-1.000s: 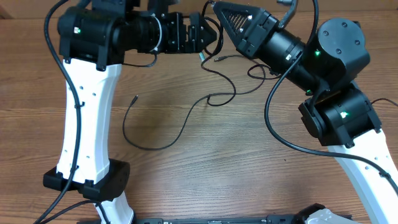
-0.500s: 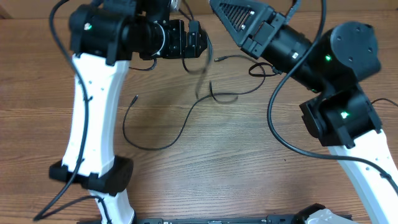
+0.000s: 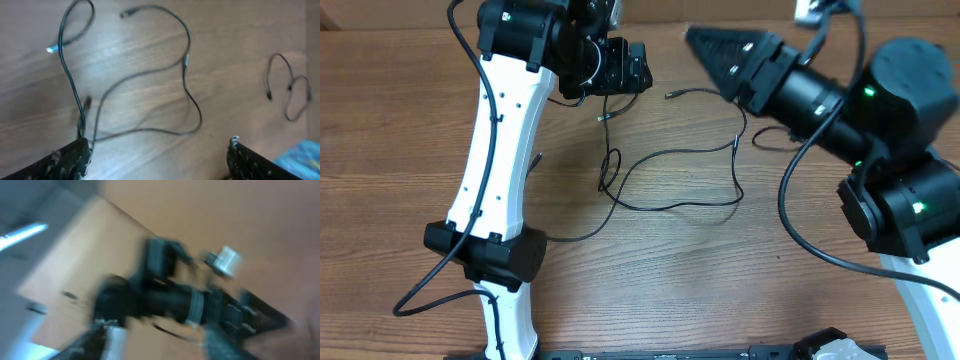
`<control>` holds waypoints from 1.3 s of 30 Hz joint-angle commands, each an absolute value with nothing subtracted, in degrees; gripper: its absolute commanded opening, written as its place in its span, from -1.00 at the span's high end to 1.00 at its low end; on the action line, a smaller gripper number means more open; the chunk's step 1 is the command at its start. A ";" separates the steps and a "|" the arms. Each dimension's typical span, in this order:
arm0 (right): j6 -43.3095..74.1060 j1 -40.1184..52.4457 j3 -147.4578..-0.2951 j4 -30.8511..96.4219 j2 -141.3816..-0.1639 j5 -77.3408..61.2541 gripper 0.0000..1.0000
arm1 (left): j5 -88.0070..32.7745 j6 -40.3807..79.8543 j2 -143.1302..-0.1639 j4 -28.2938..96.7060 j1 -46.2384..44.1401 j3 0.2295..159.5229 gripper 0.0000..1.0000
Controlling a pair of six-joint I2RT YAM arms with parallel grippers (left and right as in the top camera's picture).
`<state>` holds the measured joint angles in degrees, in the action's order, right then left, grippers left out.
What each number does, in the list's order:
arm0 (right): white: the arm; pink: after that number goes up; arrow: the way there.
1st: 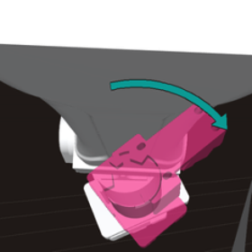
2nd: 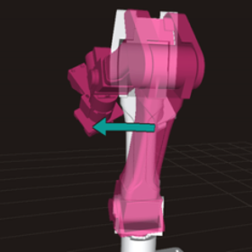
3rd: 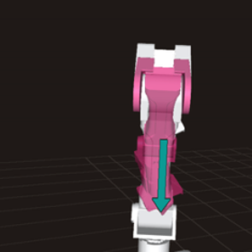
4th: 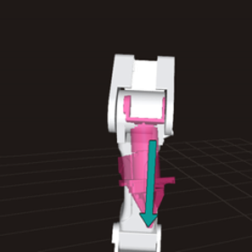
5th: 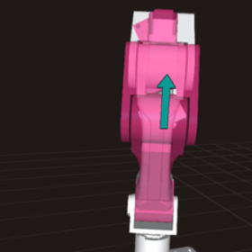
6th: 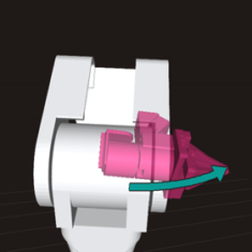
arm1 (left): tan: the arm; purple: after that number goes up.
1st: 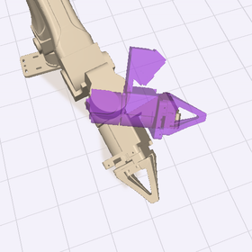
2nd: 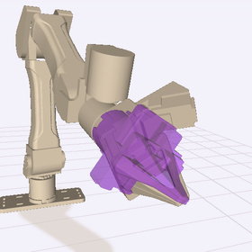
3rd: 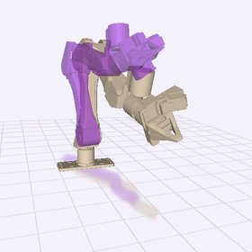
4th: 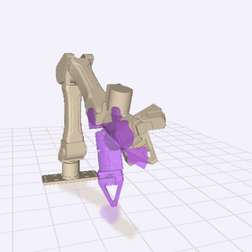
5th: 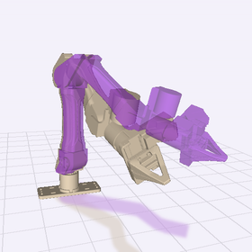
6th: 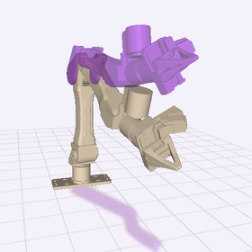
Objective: Untangle cables
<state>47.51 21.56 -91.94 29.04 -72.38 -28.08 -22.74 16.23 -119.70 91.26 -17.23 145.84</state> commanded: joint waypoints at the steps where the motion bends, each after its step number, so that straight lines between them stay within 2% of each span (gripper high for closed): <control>1: 39.51 21.34 -92.71 35.14 -73.82 -26.35 -0.50 | -26.52 14.11 -116.77 93.38 -17.23 146.36 -0.75; 6: 35.94 21.34 -92.68 45.19 -76.66 -26.15 -0.49 | -24.10 14.22 -116.07 95.79 -15.20 146.36 -0.70; 9: 34.33 21.34 -92.64 48.10 -78.46 -26.00 -0.41 | -23.99 15.44 -115.44 94.83 -12.49 146.39 -0.70; 13: 33.54 21.37 -92.64 49.93 -80.71 -25.76 -0.40 | -24.40 18.31 -114.89 93.30 -6.92 146.41 -0.69; 21: 32.45 24.25 -89.56 50.70 -90.02 -24.88 -0.47 | -45.47 9.98 -112.49 95.42 6.72 146.41 -0.68; 31: 33.76 29.69 -89.41 48.01 -108.75 -25.15 -0.23 | -45.71 7.68 -107.02 96.79 9.34 146.39 -0.74; 35: 37.67 30.72 -89.41 43.88 -111.26 -25.12 -0.25 | -45.69 7.68 -105.38 96.79 9.34 146.39 -0.76; 37: 39.70 31.00 -89.41 41.91 -111.26 -24.86 -0.43 | -45.69 7.66 -104.79 96.79 9.34 146.39 -0.77; 39: 42.06 31.38 -89.41 40.42 -111.26 -24.34 -0.49 | -45.71 7.68 -104.44 96.79 9.34 146.39 -0.78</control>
